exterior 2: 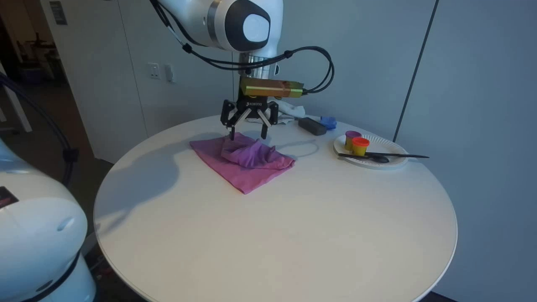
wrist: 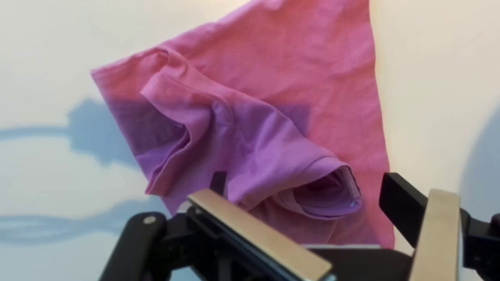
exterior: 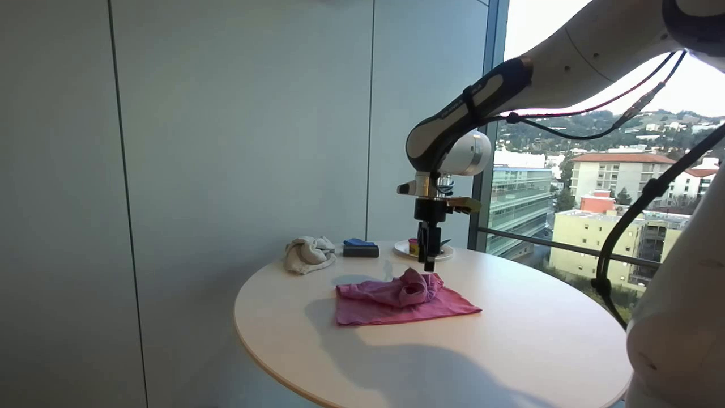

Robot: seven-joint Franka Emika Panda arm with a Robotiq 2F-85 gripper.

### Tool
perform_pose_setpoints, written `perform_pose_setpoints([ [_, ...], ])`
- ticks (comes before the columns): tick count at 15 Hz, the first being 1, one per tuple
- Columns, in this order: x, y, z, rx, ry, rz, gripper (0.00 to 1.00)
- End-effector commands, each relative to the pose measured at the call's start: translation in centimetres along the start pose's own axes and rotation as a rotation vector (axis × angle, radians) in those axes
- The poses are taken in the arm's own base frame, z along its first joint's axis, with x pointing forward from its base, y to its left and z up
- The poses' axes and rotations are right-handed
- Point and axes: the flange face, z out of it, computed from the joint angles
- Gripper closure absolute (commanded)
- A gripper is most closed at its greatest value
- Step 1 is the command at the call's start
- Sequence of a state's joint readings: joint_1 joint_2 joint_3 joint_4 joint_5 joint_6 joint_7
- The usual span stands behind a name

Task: Twice fold the shirt

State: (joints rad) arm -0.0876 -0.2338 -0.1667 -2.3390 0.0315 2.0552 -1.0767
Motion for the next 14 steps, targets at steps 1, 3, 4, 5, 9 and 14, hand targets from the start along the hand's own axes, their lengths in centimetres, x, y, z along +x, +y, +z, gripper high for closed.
perform_pose_setpoints([
  [1,0.5,0.2,-0.6,-0.048,-0.045,0.190,0.00],
  [3,1.5,0.8,0.1,-0.060,-0.060,0.300,0.00],
  [4,1.8,1.4,0.7,-0.067,-0.061,0.356,0.00],
  [5,1.9,1.8,1.2,-0.074,-0.063,0.412,0.00],
  [9,-0.9,4.0,4.0,-0.106,-0.071,0.628,0.00],
  [14,-7.8,4.4,6.1,-0.108,-0.122,0.911,0.00],
])
